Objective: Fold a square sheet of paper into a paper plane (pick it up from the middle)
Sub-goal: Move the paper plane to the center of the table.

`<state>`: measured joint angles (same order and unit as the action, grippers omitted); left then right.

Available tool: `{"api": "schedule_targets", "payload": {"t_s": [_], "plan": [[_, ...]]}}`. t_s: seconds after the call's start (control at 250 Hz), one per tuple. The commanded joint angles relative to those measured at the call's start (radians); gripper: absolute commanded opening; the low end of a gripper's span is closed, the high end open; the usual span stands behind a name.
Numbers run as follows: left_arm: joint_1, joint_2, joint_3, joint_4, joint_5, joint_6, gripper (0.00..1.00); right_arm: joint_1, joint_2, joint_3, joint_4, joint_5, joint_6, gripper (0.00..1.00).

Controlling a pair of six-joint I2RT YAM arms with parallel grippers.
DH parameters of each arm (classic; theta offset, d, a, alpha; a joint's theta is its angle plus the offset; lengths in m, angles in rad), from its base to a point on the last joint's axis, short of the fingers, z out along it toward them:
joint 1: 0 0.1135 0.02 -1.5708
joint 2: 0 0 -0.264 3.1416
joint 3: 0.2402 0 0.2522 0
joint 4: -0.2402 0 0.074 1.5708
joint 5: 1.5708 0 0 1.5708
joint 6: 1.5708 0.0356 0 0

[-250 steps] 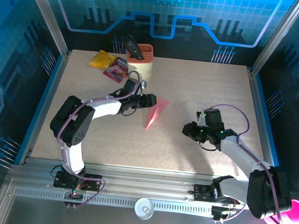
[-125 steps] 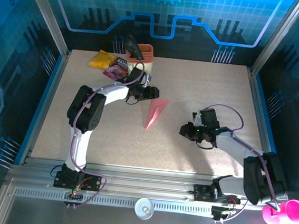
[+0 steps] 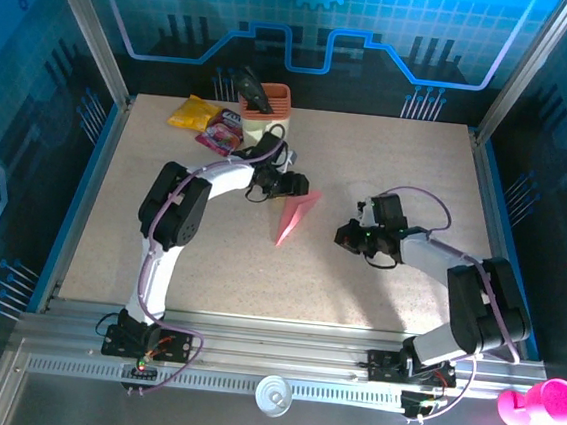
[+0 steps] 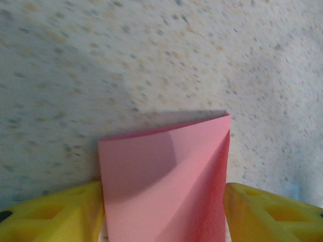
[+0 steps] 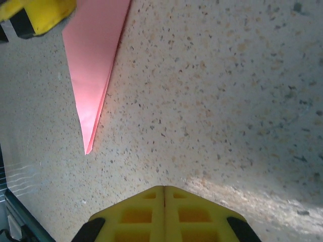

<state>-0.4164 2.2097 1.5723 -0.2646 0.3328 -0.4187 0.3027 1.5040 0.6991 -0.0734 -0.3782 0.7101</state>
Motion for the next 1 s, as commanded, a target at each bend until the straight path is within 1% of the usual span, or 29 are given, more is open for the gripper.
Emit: {"api": "schedule_targets", "payload": {"t_s": [0.0,0.176,0.324,0.423,0.463,0.539,0.699,0.783,0.859,0.907,0.995], "plan": [[-0.035,0.002,-0.029,-0.040,0.054,0.019,0.61,0.012,0.036,0.028,0.029,-0.020,-0.001,0.00],[-0.048,-0.061,-0.111,0.025,0.059,-0.011,0.52,0.012,0.087,0.036,0.048,-0.023,-0.001,0.00],[-0.064,-0.118,-0.173,0.067,0.060,-0.029,0.49,0.012,0.125,0.034,0.070,-0.024,0.000,0.00],[-0.076,-0.151,-0.216,0.096,0.059,-0.042,0.46,0.012,0.143,0.027,0.084,-0.028,0.005,0.00],[-0.083,-0.162,-0.232,0.106,0.057,-0.046,0.43,0.012,0.147,0.025,0.088,-0.029,0.005,0.00],[-0.098,-0.176,-0.256,0.118,0.039,-0.050,0.37,0.012,0.149,0.022,0.093,-0.028,0.006,0.00],[-0.135,-0.197,-0.293,0.139,-0.026,-0.054,0.30,0.012,0.128,0.007,0.091,-0.033,0.008,0.00],[-0.154,-0.200,-0.299,0.152,-0.050,-0.065,0.22,0.012,0.103,-0.003,0.083,-0.034,0.006,0.00],[-0.170,-0.206,-0.297,0.159,-0.077,-0.073,0.08,0.012,0.072,-0.016,0.072,-0.032,0.006,0.00],[-0.177,-0.212,-0.299,0.162,-0.090,-0.079,0.01,0.013,0.046,-0.025,0.061,-0.034,0.003,0.00],[-0.186,-0.243,-0.319,0.169,-0.124,-0.093,0.00,0.017,-0.016,-0.044,0.029,-0.031,-0.001,0.00]]}}
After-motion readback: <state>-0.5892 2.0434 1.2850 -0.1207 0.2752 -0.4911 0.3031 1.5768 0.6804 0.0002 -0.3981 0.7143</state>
